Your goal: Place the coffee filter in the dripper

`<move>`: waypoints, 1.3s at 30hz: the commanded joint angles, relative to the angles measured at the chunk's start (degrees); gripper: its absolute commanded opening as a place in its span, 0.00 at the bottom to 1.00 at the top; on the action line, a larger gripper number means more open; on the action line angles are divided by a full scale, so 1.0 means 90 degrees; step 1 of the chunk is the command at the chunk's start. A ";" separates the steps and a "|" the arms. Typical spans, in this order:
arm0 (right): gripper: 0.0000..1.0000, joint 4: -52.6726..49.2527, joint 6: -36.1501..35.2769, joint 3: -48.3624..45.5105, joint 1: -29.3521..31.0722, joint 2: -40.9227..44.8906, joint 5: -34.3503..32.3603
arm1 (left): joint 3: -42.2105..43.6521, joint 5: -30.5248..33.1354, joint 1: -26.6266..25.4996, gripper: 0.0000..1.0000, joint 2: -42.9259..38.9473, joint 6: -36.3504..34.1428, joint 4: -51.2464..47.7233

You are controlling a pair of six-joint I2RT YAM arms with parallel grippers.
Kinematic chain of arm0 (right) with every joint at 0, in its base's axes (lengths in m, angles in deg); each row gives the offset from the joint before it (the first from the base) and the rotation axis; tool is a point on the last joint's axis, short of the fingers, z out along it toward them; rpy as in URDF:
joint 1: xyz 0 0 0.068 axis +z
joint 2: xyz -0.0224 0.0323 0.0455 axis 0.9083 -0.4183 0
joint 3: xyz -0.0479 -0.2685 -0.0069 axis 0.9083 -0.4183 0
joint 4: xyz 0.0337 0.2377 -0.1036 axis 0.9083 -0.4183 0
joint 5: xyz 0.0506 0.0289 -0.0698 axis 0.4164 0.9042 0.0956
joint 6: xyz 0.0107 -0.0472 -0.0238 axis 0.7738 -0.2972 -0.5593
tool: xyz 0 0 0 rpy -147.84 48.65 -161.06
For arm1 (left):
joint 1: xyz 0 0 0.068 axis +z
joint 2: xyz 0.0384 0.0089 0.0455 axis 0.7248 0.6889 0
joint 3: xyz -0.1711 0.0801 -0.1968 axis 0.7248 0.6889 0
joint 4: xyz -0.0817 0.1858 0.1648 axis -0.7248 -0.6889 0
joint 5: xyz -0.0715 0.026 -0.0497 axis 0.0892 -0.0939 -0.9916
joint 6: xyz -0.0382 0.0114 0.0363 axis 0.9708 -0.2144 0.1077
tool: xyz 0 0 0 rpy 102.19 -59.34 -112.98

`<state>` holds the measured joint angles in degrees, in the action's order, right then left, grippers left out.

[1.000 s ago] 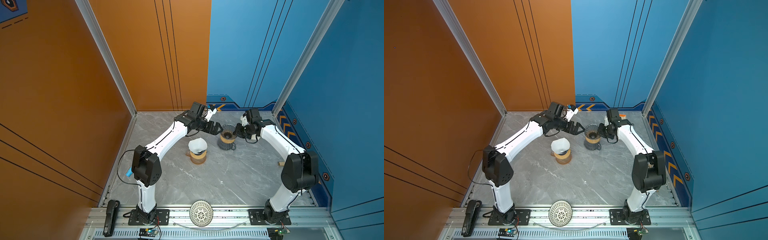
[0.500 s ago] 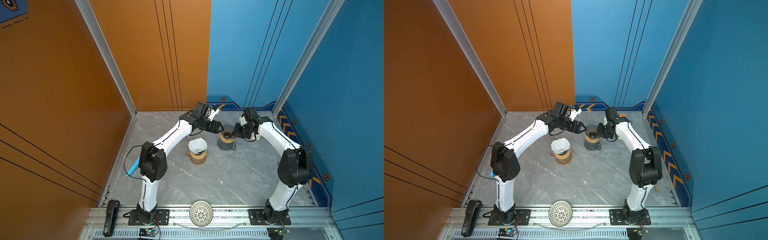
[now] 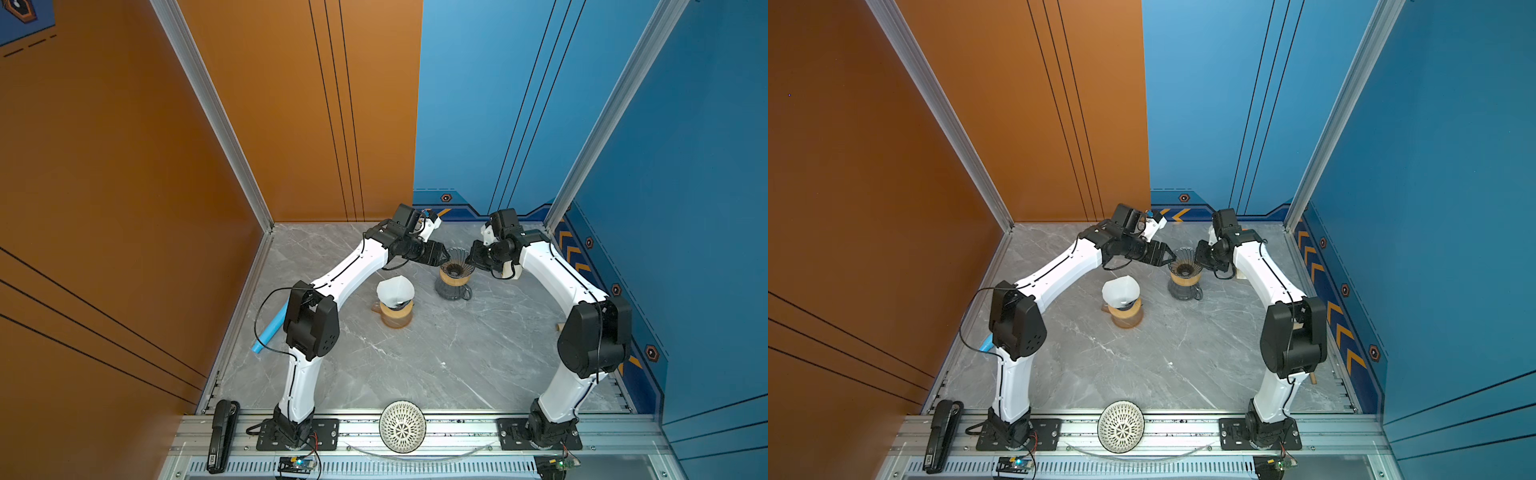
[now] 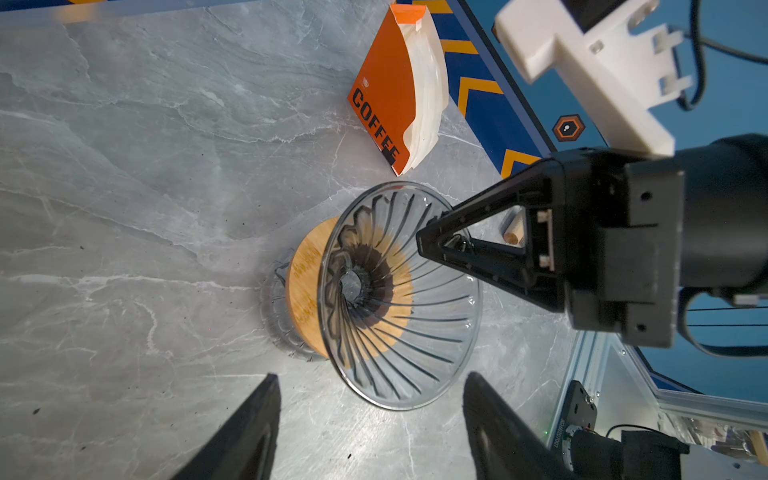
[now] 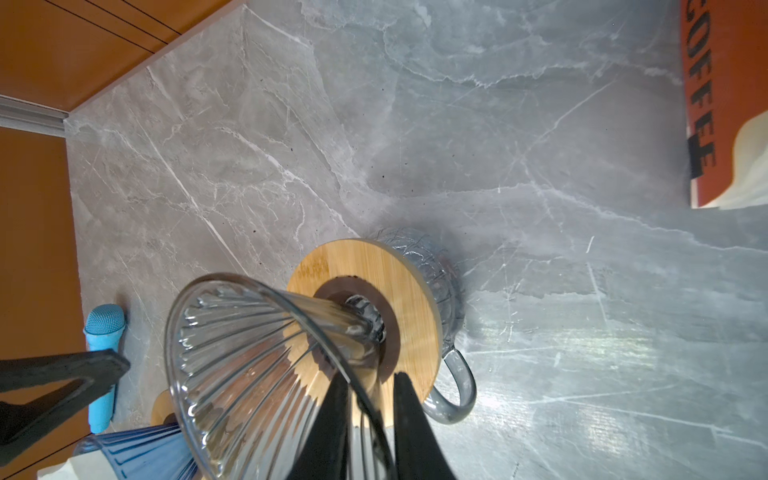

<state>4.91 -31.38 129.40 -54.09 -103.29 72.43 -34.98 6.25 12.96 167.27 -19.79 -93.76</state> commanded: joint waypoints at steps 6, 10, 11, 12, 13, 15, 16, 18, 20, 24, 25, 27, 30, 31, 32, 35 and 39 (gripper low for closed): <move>0.15 -0.0387 0.0253 0.0350 -0.0061 -0.0191 -0.0122 | -0.0281 -0.0218 -0.0052 0.67 0.0167 0.0024 -0.0133; 0.13 -0.0516 0.0293 0.0453 -0.0087 -0.0308 -0.0121 | -0.0375 -0.0223 -0.0051 0.65 0.0262 0.0087 -0.0131; 0.13 -0.0516 0.0293 0.0442 -0.0090 -0.0309 -0.0134 | -0.0398 -0.0230 -0.0060 0.65 0.0285 0.0100 -0.0123; 0.13 -0.0516 0.0293 0.0442 -0.0103 -0.0319 -0.0152 | -0.0414 -0.0230 -0.0064 0.65 0.0310 0.0107 -0.0125; 0.12 -0.0526 0.0301 0.0442 -0.0117 -0.0325 -0.0184 | -0.0438 -0.0241 -0.0072 0.64 0.0337 0.0112 -0.0130; 0.12 -0.0531 0.0279 0.0460 -0.0144 -0.0359 -0.0107 | -0.0496 -0.0266 -0.0087 0.63 0.0388 0.0122 -0.0131; 0.12 -0.0536 0.0255 0.0470 -0.0141 -0.0351 -0.0074 | -0.0508 -0.0277 -0.0087 0.63 0.0408 0.0140 -0.0138; 0.12 -0.0529 0.0180 0.0507 -0.0103 -0.0310 -0.0079 | -0.0530 -0.0265 -0.0087 0.63 0.0428 0.0142 -0.0122; 0.14 -0.0526 0.0090 0.0540 -0.0074 -0.0256 -0.0037 | -0.0548 -0.0236 -0.0087 0.62 0.0452 0.0149 -0.0130; 0.19 -0.0493 -0.0027 0.0541 -0.0032 -0.0119 0.0006 | -0.0657 -0.0233 -0.0087 0.61 0.0566 0.0151 -0.0132; 0.19 -0.0463 -0.0051 0.0524 -0.0025 -0.0078 0.0004 | -0.0708 -0.0242 -0.0087 0.60 0.0605 0.0166 -0.0123; 0.19 -0.0396 -0.0096 0.0465 -0.0022 0.0008 -0.0025 | -0.0795 -0.0266 -0.0087 0.59 0.0683 0.0199 -0.0120; 0.19 -0.0272 -0.0120 0.0331 -0.0022 0.0128 -0.0095 | -0.0855 -0.0252 -0.0087 0.57 0.0778 0.0234 -0.0122; 0.19 -0.0255 -0.0126 0.0282 -0.0025 0.0163 -0.0132 | -0.0862 -0.0252 -0.0087 0.56 0.0808 0.0239 -0.0122; 0.18 -0.0253 -0.0134 0.0241 -0.0029 0.0195 -0.0165 | -0.0862 -0.0253 -0.0087 0.56 0.0827 0.0249 -0.0126; 0.15 -0.0242 -0.0180 0.0106 -0.0029 0.0245 -0.0264 | -0.0851 -0.0218 -0.0087 0.51 0.0881 0.0276 -0.0123; 0.13 -0.0179 -0.0205 -0.0036 -0.0024 0.0252 -0.0246 | -0.0863 -0.0206 -0.0086 0.46 0.0940 0.0346 -0.0125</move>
<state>2.55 -31.91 130.40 -54.66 -102.39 71.93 -41.30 5.17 12.63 174.70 -17.21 -94.20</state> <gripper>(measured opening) 0.133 0.465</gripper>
